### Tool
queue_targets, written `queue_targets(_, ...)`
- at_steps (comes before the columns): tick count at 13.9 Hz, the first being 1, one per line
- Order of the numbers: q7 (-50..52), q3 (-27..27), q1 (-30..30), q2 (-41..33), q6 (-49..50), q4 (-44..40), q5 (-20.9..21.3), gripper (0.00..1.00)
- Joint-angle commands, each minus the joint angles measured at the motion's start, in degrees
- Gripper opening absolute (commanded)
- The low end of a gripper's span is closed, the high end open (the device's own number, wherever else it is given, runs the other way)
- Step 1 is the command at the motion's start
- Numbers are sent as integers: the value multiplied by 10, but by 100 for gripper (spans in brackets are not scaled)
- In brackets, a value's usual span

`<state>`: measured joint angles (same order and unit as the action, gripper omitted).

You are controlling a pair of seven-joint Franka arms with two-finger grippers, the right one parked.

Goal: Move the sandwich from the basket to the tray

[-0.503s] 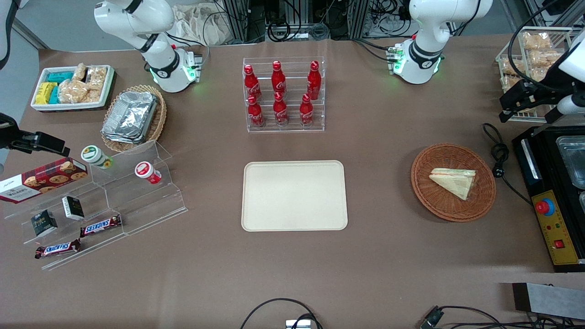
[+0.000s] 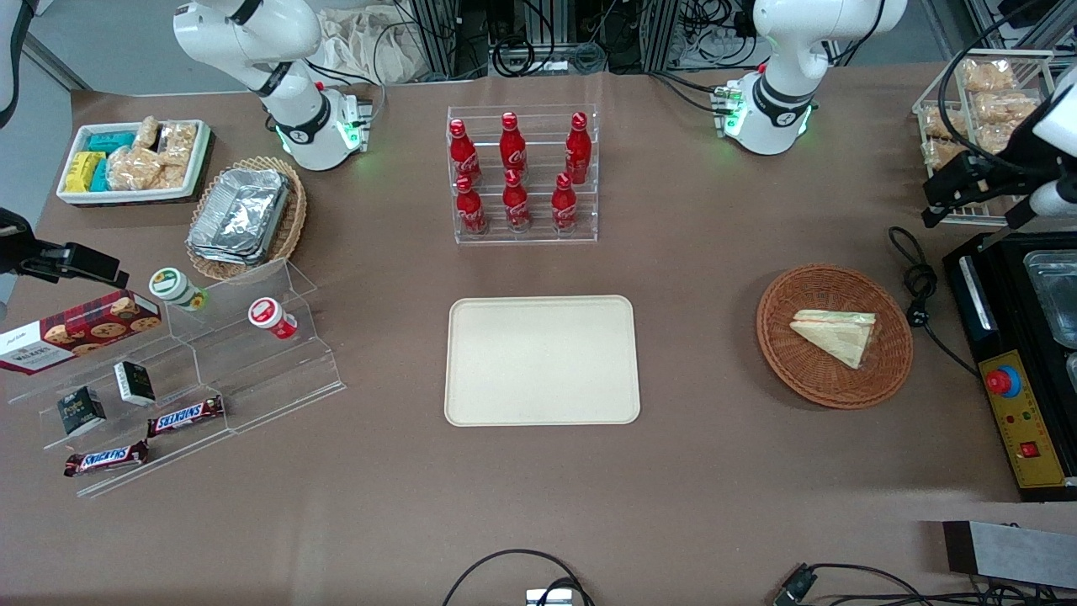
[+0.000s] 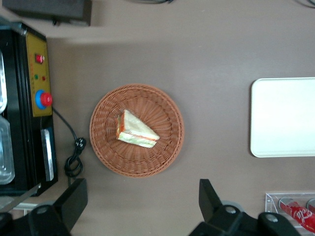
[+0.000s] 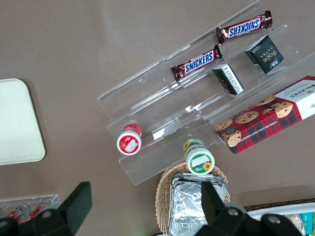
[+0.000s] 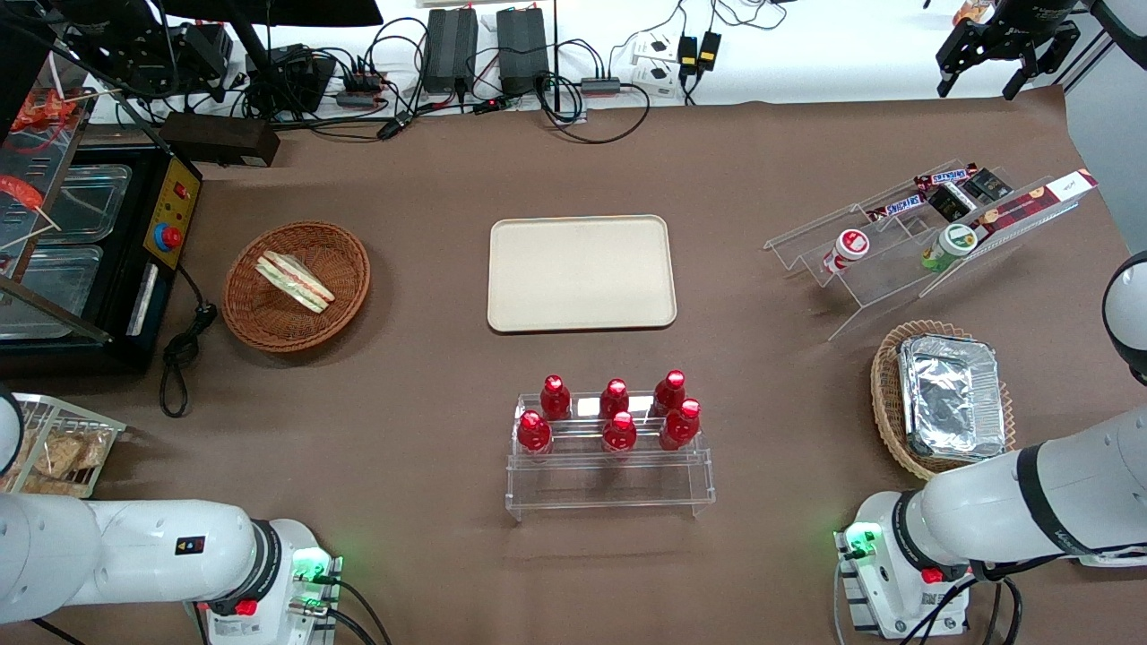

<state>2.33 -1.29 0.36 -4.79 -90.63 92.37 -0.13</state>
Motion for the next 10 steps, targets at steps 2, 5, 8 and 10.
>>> queue_targets(2,141,7,31,68,-14,-6,0,100)
queue_targets(5,216,7,32,81,-66,40,2,100)
queue_targets(8,352,4,27,75,-170,127,3,100)
queue_targets(10,405,2,26,68,-224,183,2,100)
